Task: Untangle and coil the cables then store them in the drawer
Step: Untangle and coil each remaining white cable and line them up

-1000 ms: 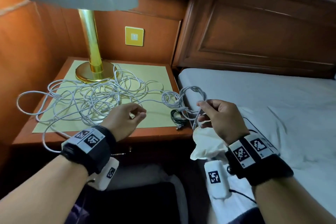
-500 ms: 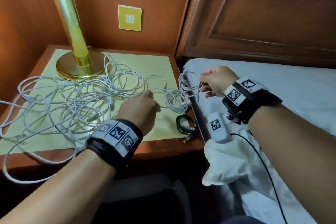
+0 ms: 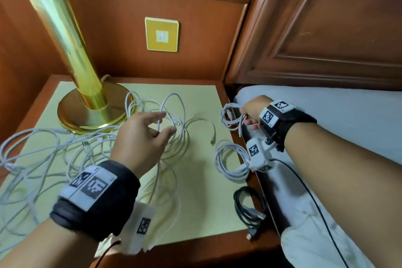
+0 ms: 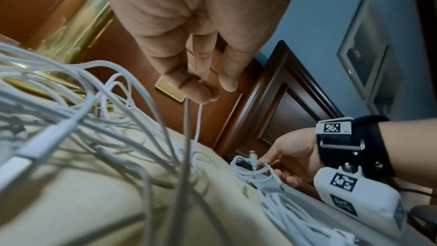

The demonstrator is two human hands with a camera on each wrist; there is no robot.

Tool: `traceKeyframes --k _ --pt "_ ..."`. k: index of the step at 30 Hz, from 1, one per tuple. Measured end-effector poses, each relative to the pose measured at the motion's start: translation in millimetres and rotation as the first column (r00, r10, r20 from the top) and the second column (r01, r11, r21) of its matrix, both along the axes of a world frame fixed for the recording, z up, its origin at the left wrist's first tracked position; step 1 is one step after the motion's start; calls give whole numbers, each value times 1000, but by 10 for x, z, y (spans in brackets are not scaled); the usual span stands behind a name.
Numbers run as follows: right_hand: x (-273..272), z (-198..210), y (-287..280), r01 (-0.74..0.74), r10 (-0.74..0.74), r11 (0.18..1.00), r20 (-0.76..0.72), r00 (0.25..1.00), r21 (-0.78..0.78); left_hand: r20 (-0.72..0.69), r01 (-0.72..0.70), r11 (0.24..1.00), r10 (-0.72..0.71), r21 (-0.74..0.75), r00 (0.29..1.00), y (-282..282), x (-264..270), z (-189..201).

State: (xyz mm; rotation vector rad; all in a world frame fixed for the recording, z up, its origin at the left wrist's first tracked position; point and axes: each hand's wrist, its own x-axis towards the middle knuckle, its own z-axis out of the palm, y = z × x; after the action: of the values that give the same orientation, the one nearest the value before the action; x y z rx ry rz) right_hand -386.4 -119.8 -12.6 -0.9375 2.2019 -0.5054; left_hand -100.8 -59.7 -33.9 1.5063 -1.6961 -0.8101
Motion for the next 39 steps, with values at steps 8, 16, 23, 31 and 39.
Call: traceKeyframes --k 8,16,23,31,39 --pt "208 -189 -302 -231 242 952 -32 970 201 85 -23 999 25 -23 996 -120 8 -86" --pt "111 -197 -265 -259 271 934 -13 963 245 168 29 998 -20 -50 986 -100 -14 -97" --pt "70 -233 -175 -193 207 969 -87 974 153 168 43 998 -36 -38 985 -76 -28 -45" --pt "665 80 -171 -597 541 802 -464 701 32 28 -82 993 85 -81 996 -118 144 72" --pt "1334 -412 -208 -697 819 557 -439 370 452 -235 -261 960 232 -102 944 -55 672 174"
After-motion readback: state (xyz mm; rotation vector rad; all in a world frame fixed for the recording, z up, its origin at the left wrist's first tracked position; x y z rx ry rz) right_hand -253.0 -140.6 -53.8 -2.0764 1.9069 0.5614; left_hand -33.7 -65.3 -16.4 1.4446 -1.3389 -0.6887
